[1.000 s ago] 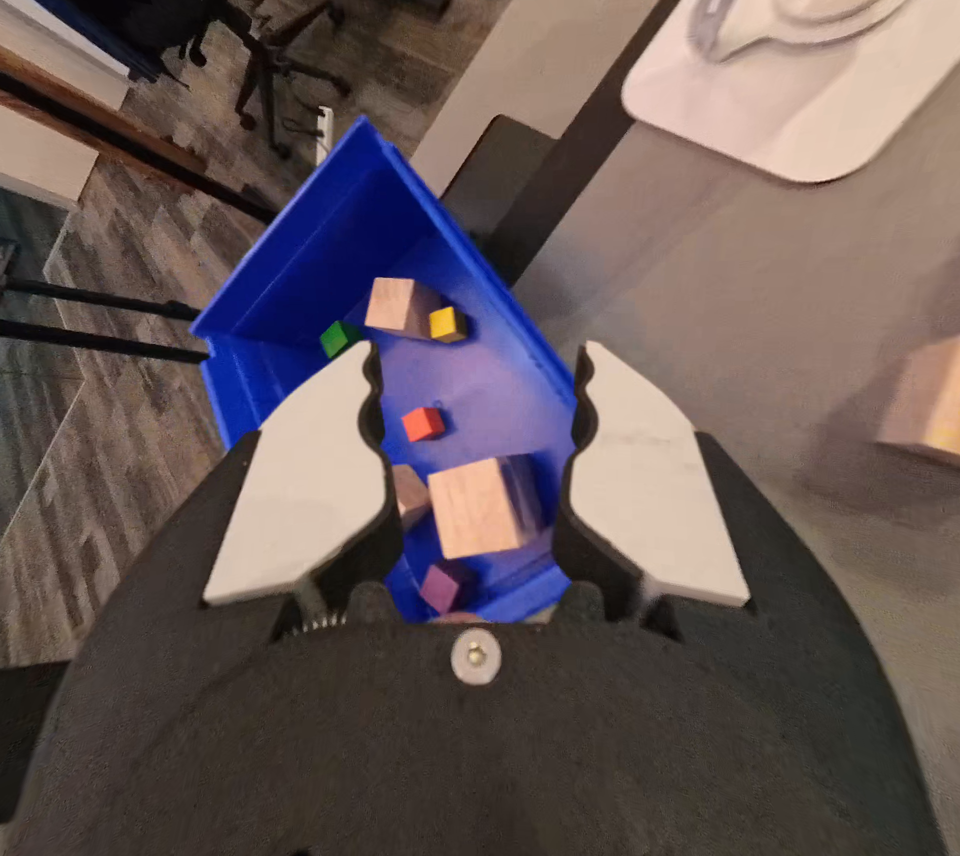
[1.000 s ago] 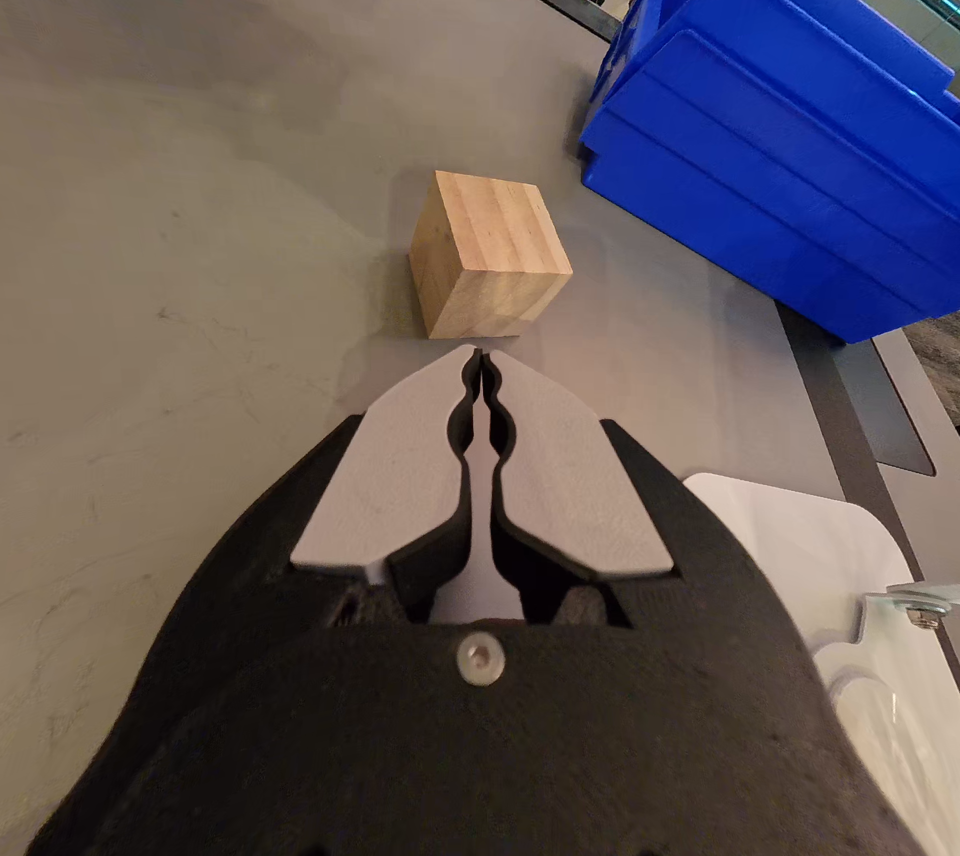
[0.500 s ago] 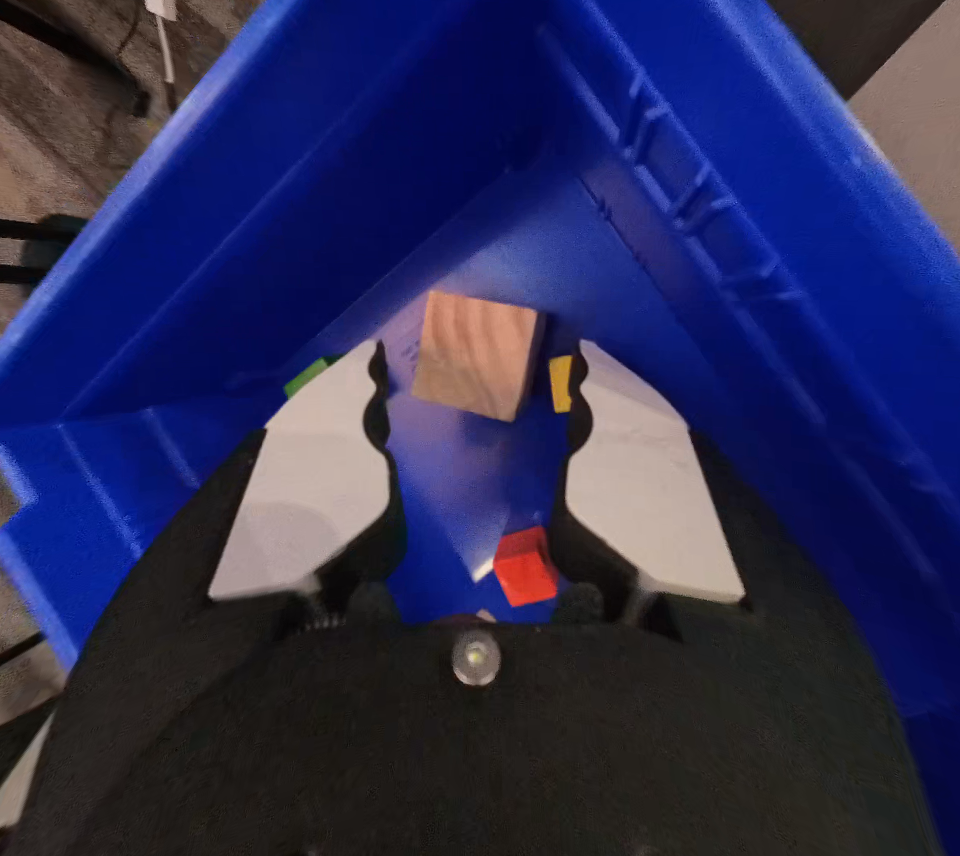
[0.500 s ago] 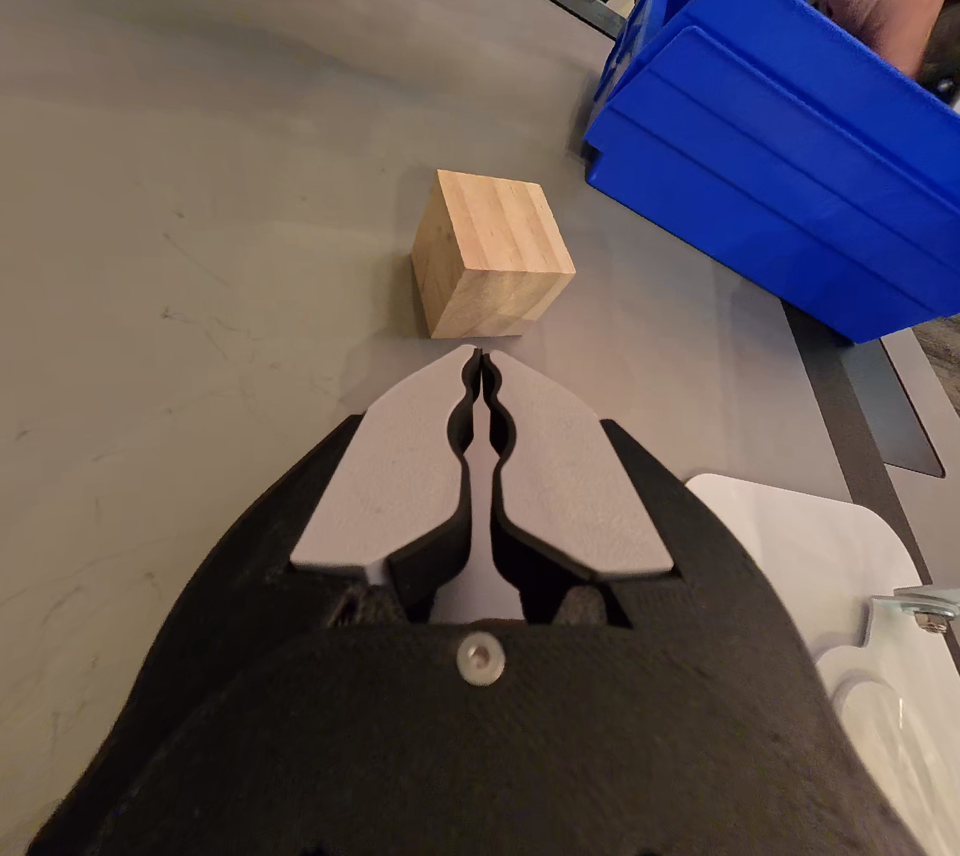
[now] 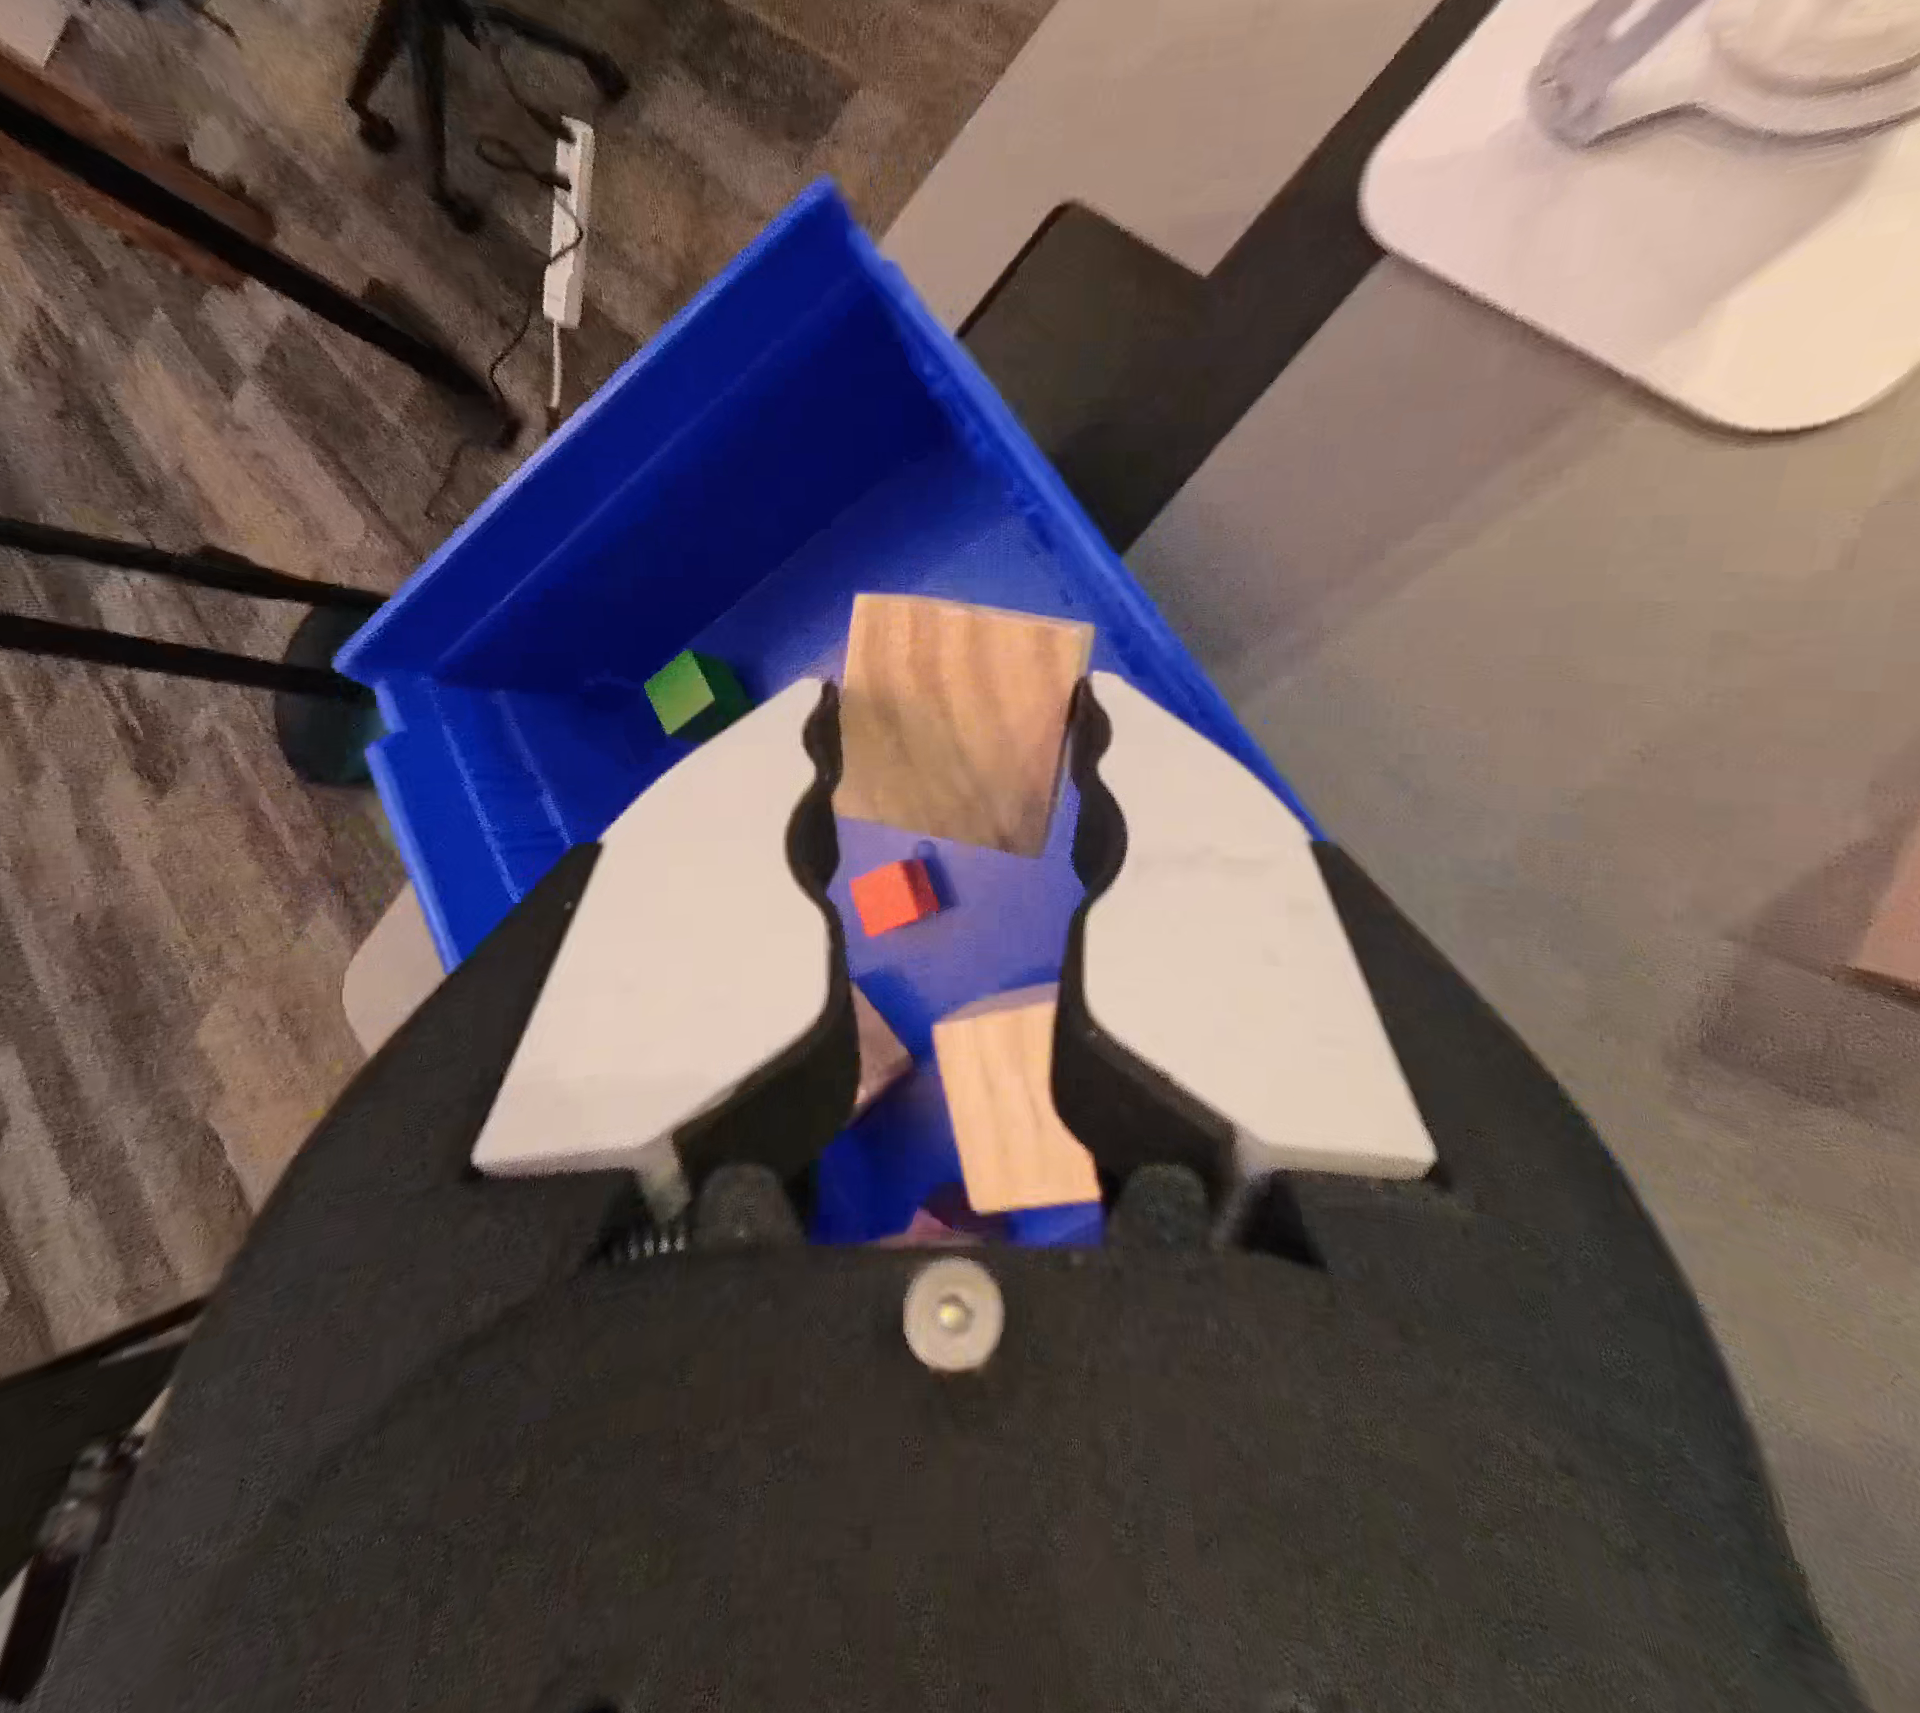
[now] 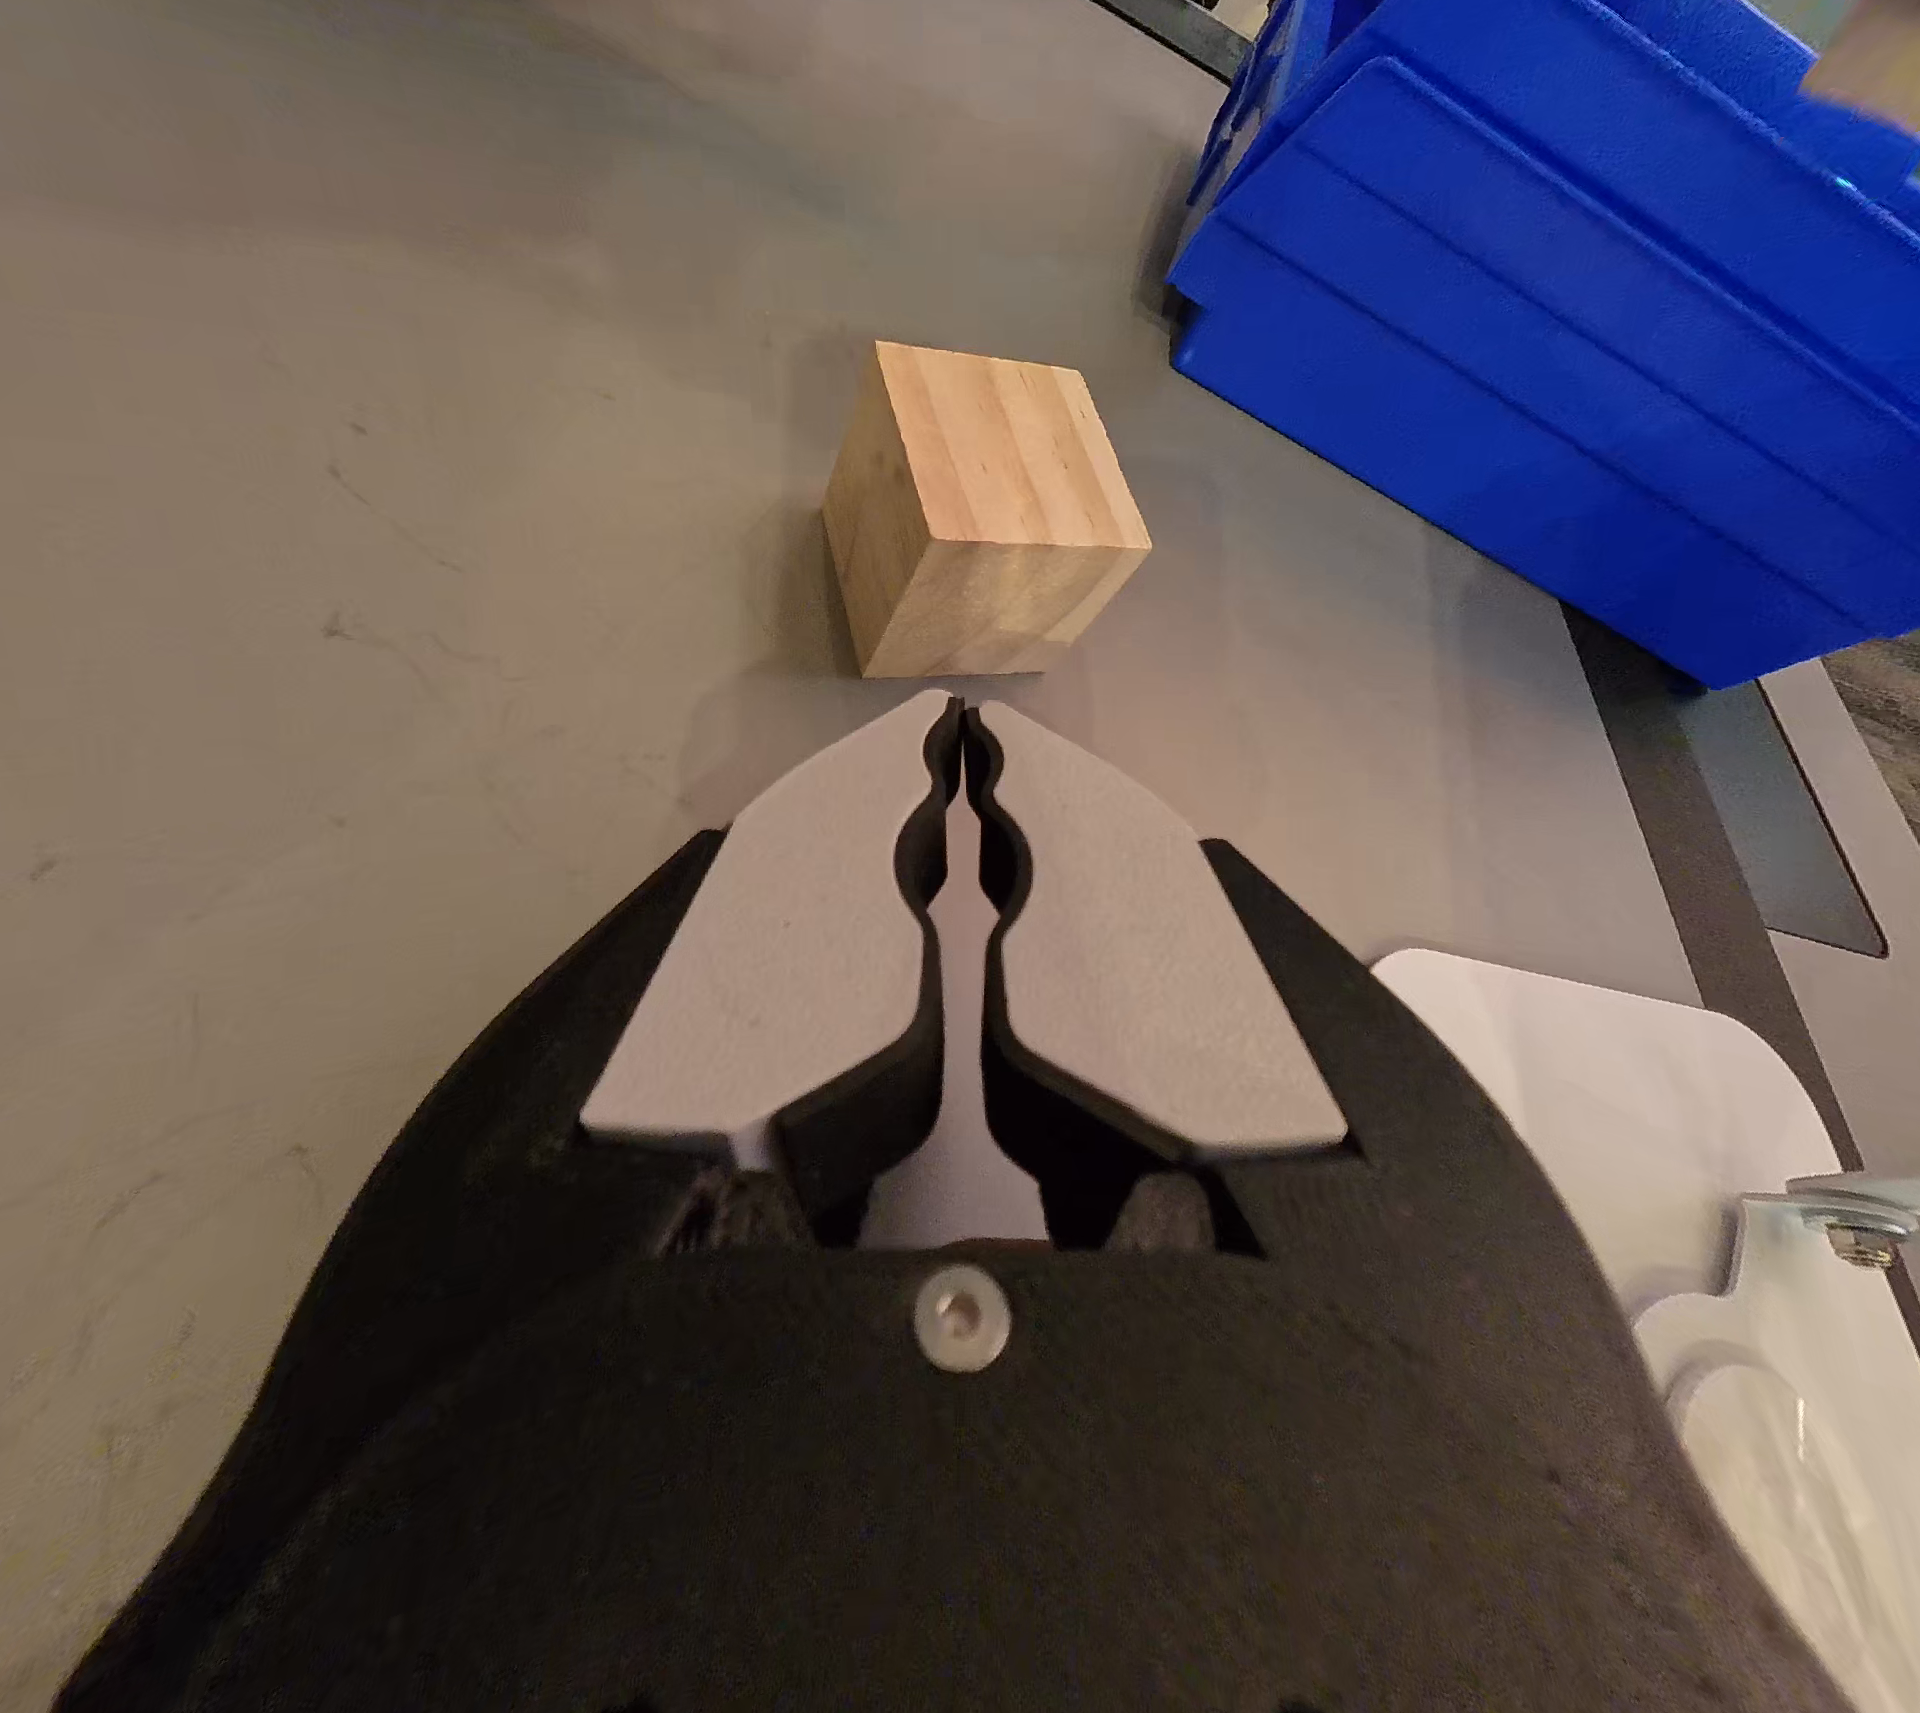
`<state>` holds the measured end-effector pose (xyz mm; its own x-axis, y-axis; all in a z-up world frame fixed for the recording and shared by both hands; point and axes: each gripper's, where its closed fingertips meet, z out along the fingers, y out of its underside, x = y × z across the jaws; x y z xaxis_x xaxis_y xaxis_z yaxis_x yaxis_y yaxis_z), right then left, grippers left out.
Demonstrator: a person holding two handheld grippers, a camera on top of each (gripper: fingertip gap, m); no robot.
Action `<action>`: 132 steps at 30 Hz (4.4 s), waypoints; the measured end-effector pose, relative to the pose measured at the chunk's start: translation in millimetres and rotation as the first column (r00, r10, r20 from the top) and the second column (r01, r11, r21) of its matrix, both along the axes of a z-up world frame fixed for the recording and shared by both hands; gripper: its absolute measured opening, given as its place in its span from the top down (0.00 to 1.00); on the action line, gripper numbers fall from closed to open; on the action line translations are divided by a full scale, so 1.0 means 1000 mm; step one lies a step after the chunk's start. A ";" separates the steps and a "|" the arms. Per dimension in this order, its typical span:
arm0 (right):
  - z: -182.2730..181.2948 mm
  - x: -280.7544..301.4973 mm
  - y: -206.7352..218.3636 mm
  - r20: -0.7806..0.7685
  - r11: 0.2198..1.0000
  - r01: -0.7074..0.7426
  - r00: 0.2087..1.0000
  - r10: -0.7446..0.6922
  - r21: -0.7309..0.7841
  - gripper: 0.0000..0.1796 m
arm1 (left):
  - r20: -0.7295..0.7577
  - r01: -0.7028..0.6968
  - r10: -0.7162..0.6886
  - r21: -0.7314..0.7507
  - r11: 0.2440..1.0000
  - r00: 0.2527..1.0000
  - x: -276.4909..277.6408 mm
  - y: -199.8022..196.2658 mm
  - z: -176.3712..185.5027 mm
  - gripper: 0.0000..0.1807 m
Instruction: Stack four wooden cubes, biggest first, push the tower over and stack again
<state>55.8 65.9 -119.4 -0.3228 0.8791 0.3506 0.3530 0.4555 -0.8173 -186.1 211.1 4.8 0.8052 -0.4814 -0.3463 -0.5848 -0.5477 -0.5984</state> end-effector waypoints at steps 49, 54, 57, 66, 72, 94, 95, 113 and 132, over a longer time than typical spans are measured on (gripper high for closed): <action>0.001 0.000 0.001 -0.011 1.000 -0.005 1.000 0.005 0.001 1.00 | 0.103 -0.215 0.215 -0.013 0.976 0.971 -0.038 0.003 -0.003 0.74; 0.001 0.001 0.001 -0.012 1.000 -0.007 1.000 0.007 0.001 1.00 | 0.004 -0.303 0.306 -0.124 0.945 0.952 -0.077 0.060 -0.057 0.72; 0.000 0.000 0.000 -0.012 1.000 -0.010 1.000 0.010 0.005 1.00 | -0.073 -0.387 0.380 -0.207 0.899 0.922 -0.102 0.076 -0.091 0.69; 0.002 0.002 -0.001 -0.015 1.000 -0.013 1.000 0.013 0.008 1.00 | -0.030 -0.410 0.422 -0.310 0.858 0.906 -0.113 0.098 -0.129 0.83; 0.001 0.003 0.000 -0.013 1.000 -0.009 1.000 0.010 0.006 1.00 | 0.084 -0.321 0.349 -0.236 0.917 0.934 -0.087 0.082 -0.092 0.84; 0.001 0.003 -0.001 -0.003 1.000 -0.011 1.000 0.011 0.012 1.00 | 0.087 0.383 -0.373 -0.257 0.887 0.924 0.171 -0.159 -0.041 0.84; 0.000 0.003 -0.002 -0.002 1.000 -0.012 1.000 0.012 0.014 1.00 | 0.092 0.384 -0.373 -0.280 0.880 0.923 0.172 -0.161 -0.045 0.84; 0.000 0.004 -0.002 -0.002 1.000 -0.015 1.000 0.015 0.015 1.00 | 0.127 0.401 -0.383 -0.370 0.838 0.915 0.173 -0.168 -0.066 0.85; 0.002 0.002 -0.001 -0.014 1.000 -0.014 1.000 0.014 0.005 1.00 | 0.160 0.110 -0.103 -0.037 0.993 0.982 0.032 -0.044 0.003 0.73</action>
<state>57.9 65.0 -117.7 -0.3301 0.8730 0.3590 0.3353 0.4639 -0.8200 -154.5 166.9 7.8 0.7909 -0.5800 -0.1950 -0.5420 -0.5161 -0.6632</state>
